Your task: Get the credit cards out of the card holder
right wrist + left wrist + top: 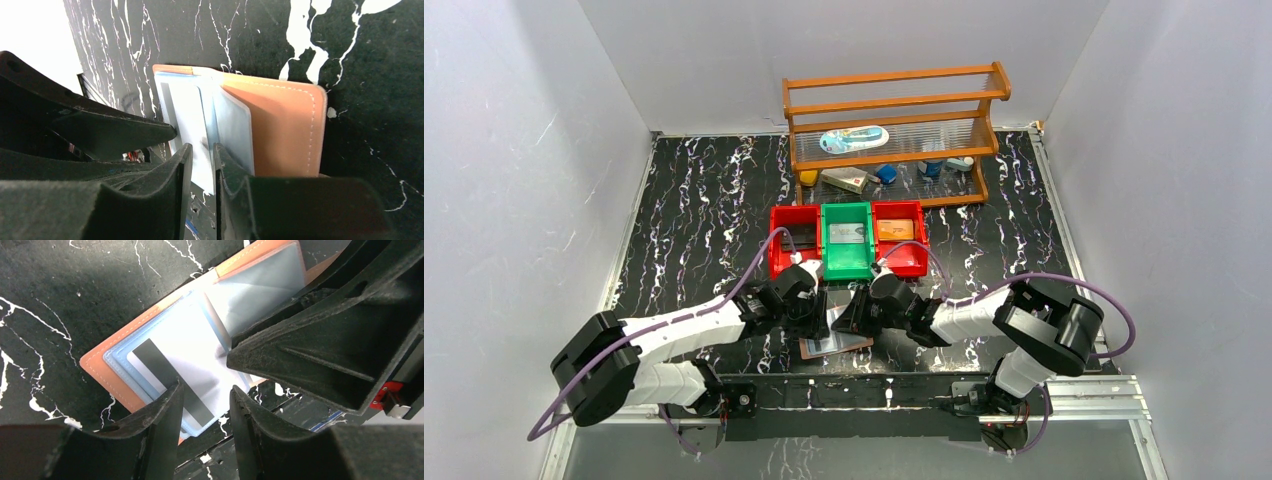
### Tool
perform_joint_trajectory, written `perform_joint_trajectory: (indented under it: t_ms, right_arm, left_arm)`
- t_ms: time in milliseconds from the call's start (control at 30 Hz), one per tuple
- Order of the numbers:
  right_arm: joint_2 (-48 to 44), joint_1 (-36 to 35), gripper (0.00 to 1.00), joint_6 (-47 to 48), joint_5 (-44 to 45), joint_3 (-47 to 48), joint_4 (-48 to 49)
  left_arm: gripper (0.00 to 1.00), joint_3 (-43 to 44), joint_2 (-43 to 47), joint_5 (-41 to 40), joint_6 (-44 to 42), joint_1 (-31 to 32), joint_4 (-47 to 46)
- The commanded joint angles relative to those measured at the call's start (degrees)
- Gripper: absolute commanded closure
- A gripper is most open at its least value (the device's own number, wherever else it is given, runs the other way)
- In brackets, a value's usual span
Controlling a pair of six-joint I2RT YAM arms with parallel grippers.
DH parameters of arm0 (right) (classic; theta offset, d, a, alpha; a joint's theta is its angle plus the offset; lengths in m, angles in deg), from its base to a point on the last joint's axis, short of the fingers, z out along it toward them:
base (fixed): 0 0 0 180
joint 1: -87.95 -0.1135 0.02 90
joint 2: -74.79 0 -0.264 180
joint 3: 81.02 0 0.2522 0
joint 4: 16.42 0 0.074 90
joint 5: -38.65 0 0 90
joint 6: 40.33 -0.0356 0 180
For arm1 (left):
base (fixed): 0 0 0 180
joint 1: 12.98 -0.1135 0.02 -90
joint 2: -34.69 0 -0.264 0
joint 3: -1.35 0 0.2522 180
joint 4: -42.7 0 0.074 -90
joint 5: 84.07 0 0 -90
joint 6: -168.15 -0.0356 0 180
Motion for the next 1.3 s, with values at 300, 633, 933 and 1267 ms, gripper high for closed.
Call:
perform_joint_trajectory:
  t_ms: [300, 633, 933, 1267]
  right_arm:
    - [3.07, 0.23, 0.69, 1.34, -4.73, 1.39, 6.79]
    - [1.46, 0.22, 0.68, 1.12, -0.27, 1.11, 0.81]
    - [3.39, 0.23, 0.68, 1.11, -2.54, 1.51, 2.56]
    - [6.06, 0.25, 0.71, 0.5, -7.25, 0.35, 11.53]
  left_arm:
    - [0.63, -5.57, 1.46, -1.63, 2.08, 0.17, 1.5]
    - [0.61, -2.28, 5.79, -4.07, 1.25, 0.14, 5.8]
    - [0.64, -4.48, 2.85, -1.8, 1.48, 0.14, 1.05]
    - [0.69, -6.38, 0.76, -0.71, 1.09, 0.16, -0.78]
